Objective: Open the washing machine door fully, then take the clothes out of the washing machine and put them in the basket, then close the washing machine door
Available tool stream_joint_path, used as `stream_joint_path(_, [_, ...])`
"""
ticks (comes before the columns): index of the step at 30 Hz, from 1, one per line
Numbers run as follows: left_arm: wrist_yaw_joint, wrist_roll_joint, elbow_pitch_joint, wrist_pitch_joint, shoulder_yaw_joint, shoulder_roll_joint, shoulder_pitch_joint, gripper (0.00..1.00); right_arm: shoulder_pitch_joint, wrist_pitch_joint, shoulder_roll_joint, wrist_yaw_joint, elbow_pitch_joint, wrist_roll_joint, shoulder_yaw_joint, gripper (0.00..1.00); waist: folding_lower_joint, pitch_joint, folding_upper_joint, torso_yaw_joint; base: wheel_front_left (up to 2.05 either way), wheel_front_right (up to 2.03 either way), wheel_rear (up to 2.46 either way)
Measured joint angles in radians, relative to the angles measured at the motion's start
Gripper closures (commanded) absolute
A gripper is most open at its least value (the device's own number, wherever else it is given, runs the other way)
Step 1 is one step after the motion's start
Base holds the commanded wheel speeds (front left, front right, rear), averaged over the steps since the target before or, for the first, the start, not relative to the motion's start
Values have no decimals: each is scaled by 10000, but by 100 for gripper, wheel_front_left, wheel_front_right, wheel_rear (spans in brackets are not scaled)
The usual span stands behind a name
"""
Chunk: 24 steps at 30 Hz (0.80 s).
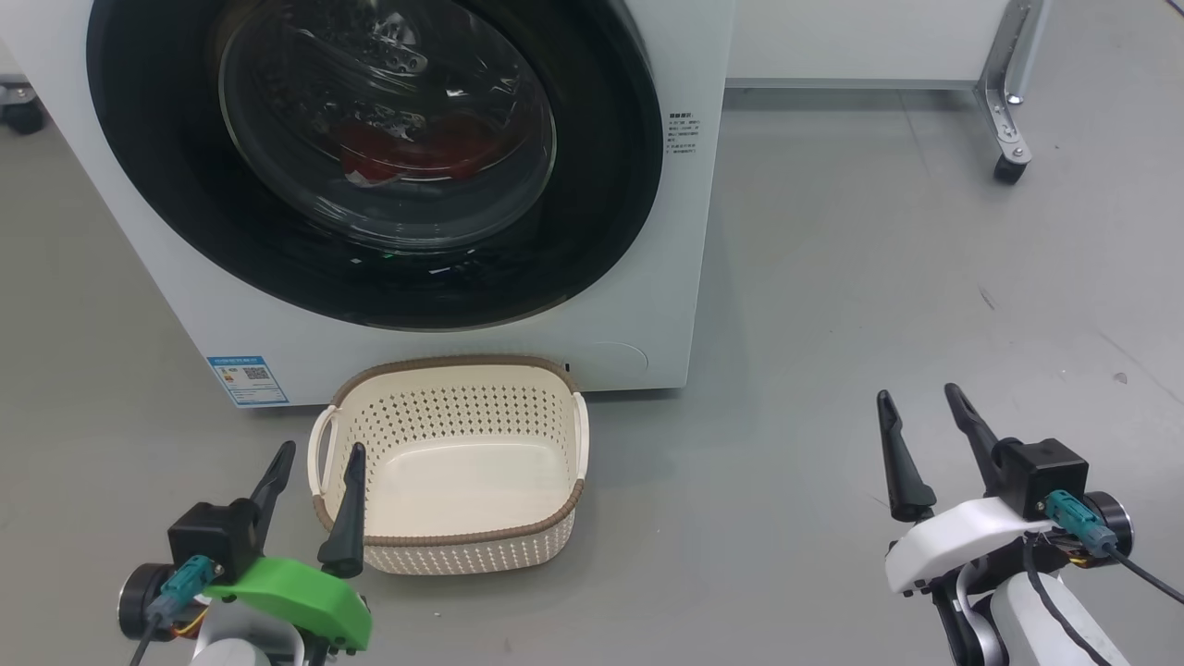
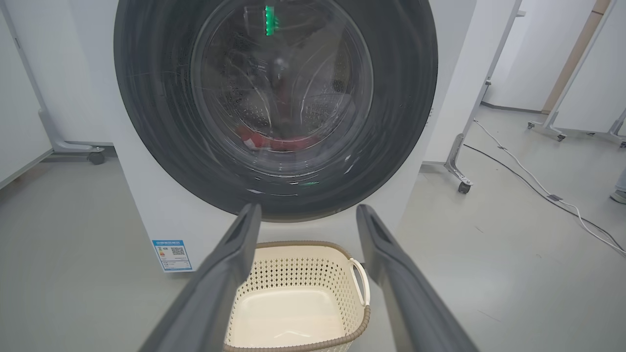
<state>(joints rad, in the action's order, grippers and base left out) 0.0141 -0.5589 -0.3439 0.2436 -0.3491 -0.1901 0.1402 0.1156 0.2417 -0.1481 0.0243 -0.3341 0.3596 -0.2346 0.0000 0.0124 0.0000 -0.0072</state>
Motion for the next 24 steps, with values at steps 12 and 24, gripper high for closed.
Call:
stream_joint_path(12, [-151, 201, -186, 56, 157, 92, 26, 0, -15, 59, 207, -21, -6, -157, 420, 0, 0, -53, 0, -23, 0, 0, 0])
stream_joint_path(24, [-272, 142, -203, 56, 276, 155, 26, 0, -164, 59, 364, -92, -6, -159, 723, 0, 0, -97, 0, -3, 0, 0, 0])
